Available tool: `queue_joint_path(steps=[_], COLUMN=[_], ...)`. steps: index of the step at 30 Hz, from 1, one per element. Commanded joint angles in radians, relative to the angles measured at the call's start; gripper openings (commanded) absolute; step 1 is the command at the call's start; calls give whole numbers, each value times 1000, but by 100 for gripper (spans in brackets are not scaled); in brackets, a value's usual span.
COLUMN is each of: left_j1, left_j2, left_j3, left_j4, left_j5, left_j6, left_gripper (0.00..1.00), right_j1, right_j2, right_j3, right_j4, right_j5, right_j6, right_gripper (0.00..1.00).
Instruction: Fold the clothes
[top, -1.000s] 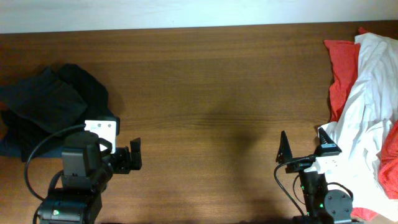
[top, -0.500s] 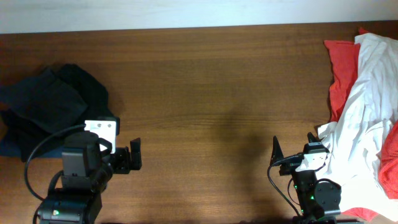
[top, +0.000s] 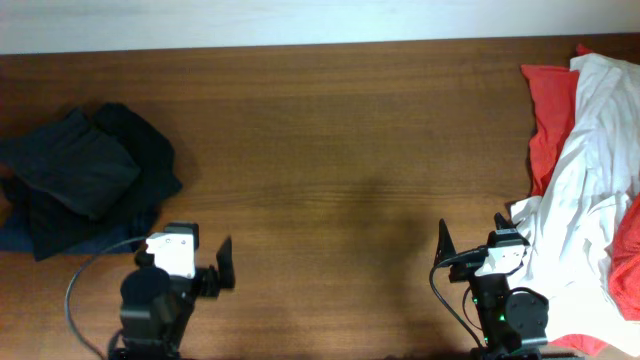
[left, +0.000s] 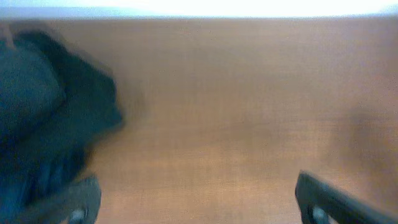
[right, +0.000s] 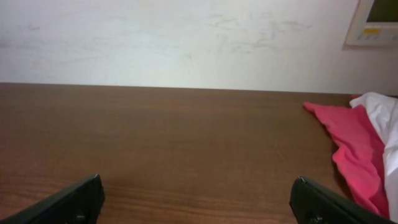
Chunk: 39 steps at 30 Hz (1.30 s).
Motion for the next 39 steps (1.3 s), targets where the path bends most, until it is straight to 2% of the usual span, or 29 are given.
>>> queue_joint_path(steps=[1, 3, 4, 6, 39], left_j1=[0, 1, 0, 2, 2], left_j2=[-206, -305, -341, -367, -367], left_j3=[-244, -381, -415, -414, -414], left_j4=[240, 461, 508, 415, 414], left_j5=[-8, -7, -20, -34, -32], left_j6=[-5, 27, 81, 113, 113], left_gripper=[99, 99, 99, 99, 99], right_j1=[-3, -3, -3, -3, -3], right_j2=[-6, -6, -6, -6, -6], right_j3=[-5, -5, -5, -5, -5], right_j4=[-4, -4, -4, -4, -4], right_j5=[-14, -14, -14, -14, -14], right_j6=[2, 2, 2, 2, 2], right_gripper=[98, 99, 99, 99, 99])
